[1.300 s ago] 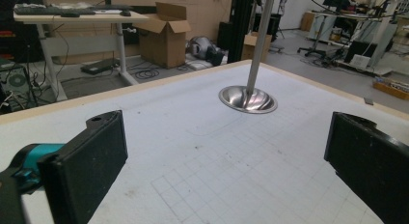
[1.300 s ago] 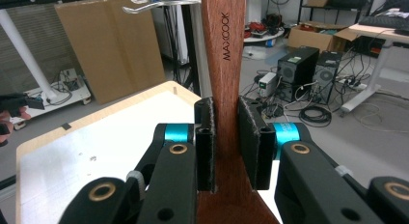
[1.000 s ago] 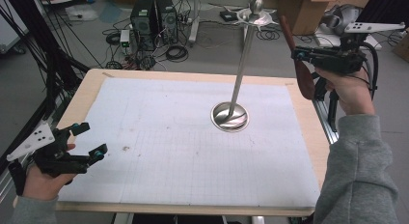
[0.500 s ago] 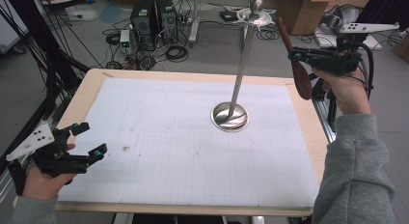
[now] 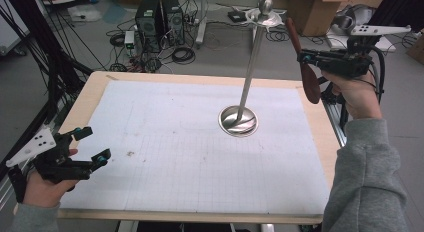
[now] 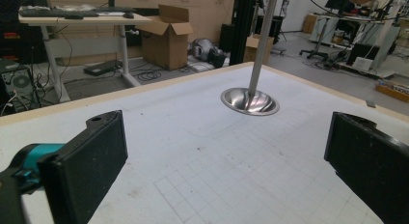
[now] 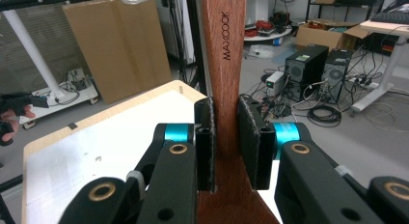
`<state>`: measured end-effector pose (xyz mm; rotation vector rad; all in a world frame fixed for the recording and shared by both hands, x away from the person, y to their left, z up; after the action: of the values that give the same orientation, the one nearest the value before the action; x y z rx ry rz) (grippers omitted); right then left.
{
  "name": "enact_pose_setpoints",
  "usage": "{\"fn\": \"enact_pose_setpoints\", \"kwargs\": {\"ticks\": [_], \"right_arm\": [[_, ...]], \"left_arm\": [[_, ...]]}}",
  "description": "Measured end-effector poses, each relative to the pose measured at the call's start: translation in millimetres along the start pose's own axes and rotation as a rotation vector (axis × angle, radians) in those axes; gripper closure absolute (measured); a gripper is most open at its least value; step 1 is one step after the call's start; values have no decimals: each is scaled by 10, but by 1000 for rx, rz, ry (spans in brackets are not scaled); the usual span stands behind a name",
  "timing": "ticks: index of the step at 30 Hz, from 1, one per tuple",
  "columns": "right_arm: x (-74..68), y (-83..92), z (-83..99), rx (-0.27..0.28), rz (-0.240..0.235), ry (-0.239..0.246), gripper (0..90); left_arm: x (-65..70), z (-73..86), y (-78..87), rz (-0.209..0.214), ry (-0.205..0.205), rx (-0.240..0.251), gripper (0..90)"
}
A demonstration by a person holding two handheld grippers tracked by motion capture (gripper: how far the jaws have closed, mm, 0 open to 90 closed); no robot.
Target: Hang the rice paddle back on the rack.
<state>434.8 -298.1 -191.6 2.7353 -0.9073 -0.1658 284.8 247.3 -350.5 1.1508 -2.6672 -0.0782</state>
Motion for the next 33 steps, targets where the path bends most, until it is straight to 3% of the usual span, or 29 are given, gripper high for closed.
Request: {"fn": "enact_pose_setpoints", "kwargs": {"ticks": [33], "right_arm": [[-22, 23, 57, 29, -24, -6, 778]], "left_arm": [[10, -5, -7, 2, -3, -2, 18]]}}
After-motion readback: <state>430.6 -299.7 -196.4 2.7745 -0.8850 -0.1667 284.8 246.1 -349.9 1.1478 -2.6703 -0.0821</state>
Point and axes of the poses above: each handheld gripper's, and its own axes: y roughly backward along the jaws, z roughly out of its underside, x roughly to its right, the point moved 7 cm from there along -y, roughly forward along the jaws, and after that the axes turned 6 degrees about y, right-handed, at the moved point
